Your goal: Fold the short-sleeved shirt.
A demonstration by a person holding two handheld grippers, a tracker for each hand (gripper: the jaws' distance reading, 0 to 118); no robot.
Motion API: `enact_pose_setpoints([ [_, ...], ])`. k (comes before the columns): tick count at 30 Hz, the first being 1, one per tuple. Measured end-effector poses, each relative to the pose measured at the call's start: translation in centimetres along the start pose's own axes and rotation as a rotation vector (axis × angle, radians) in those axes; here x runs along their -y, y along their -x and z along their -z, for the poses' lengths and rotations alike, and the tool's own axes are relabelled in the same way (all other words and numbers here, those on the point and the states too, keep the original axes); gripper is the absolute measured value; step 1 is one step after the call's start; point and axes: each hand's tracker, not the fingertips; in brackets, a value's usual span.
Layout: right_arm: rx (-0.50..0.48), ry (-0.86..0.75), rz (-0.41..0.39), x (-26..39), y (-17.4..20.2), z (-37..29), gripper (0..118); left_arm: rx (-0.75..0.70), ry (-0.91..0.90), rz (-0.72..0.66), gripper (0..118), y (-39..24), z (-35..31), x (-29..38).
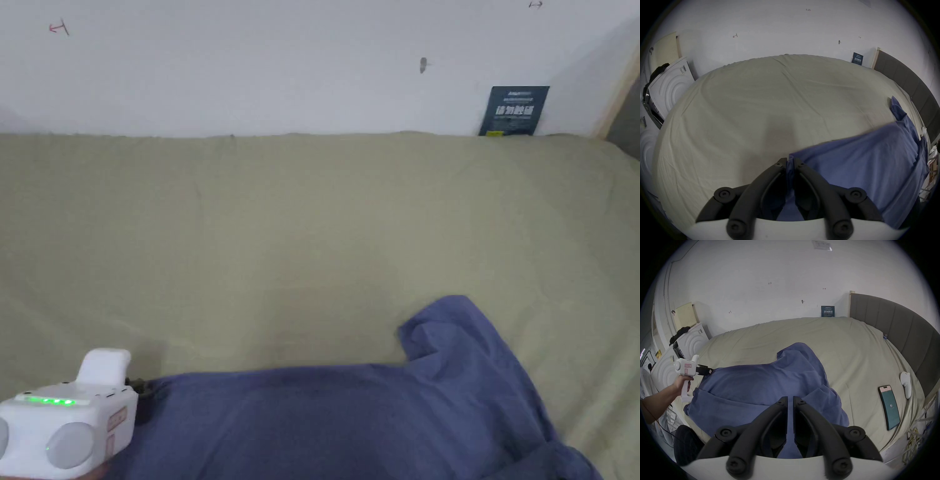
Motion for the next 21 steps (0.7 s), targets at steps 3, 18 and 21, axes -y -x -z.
enact_pose_setpoints([
  [3, 0.006, 0.009, -0.035, -1.7, -0.9, 2.2, 8, 0.037, -0.072, -0.02, 6, 0.0, -2.4, -0.3],
  [18, 0.169, 0.349, -0.026, -11.6, -9.0, 25.5, 103, 0.072, -0.132, -0.04, 6, -0.5, -8.4, -0.5],
  [21, 0.171, 0.425, -0.132, -10.0, -7.1, 26.3, 61, 0.07, -0.122, -0.038, 6, -0.5, -8.1, -0.5],
])
